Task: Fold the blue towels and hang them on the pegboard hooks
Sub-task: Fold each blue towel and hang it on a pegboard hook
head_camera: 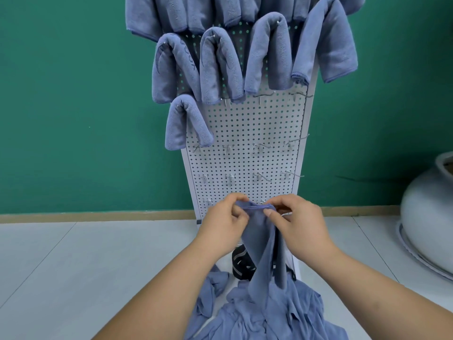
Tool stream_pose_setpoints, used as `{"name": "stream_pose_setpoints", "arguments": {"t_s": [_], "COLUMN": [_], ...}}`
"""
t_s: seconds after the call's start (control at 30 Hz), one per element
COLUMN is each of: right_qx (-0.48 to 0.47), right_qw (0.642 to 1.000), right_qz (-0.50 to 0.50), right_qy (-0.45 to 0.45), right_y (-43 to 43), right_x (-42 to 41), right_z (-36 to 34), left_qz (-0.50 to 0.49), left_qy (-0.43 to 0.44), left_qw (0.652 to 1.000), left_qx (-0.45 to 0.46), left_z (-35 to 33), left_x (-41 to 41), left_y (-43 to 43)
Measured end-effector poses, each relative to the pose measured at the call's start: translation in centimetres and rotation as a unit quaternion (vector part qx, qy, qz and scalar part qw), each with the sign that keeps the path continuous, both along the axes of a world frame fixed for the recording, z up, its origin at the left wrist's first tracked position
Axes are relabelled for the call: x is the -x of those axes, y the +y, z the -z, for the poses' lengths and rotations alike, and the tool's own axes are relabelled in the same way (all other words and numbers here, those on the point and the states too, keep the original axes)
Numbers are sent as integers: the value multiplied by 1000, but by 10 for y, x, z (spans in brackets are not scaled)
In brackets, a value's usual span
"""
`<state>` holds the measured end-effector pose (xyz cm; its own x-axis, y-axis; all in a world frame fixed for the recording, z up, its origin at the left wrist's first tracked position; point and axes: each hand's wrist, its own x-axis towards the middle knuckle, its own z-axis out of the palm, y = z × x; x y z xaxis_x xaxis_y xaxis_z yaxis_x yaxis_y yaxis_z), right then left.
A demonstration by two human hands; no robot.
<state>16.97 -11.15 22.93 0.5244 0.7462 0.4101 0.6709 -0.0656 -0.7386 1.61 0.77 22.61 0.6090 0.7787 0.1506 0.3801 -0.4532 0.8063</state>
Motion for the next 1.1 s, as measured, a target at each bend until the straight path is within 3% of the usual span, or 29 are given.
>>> {"name": "stream_pose_setpoints", "arguments": {"t_s": [0.1,0.2,0.27,0.37,0.47,0.7,0.83,1.1], "right_qx": [-18,-51,-31,130,191,168,113,83], "right_qw": [1000,998,995,974,962,977,992,992], "right_qz": [-13,4,32,68,60,26,-23,-96], "right_qy": [-21,-45,-91,-173,-184,-131,-54,-9], "right_y": [-2,-7,-10,-13,-12,-12,-14,-8], "right_x": [-8,-21,-34,-52,-57,-57,-51,-24], "right_z": [-5,-10,-8,0,6,3,-4,1], "left_qz": [-6,-8,-22,-33,-25,-49,-49,61], "left_qy": [133,185,169,120,108,146,111,208], "left_qw": [987,975,973,967,960,966,983,963], "left_qx": [-90,-122,-158,-221,-256,-206,-141,-157], "left_z": [9,10,6,-2,-7,-9,-5,1], "left_x": [11,21,25,26,24,28,30,24], "left_y": [16,27,34,36,32,29,33,28]}}
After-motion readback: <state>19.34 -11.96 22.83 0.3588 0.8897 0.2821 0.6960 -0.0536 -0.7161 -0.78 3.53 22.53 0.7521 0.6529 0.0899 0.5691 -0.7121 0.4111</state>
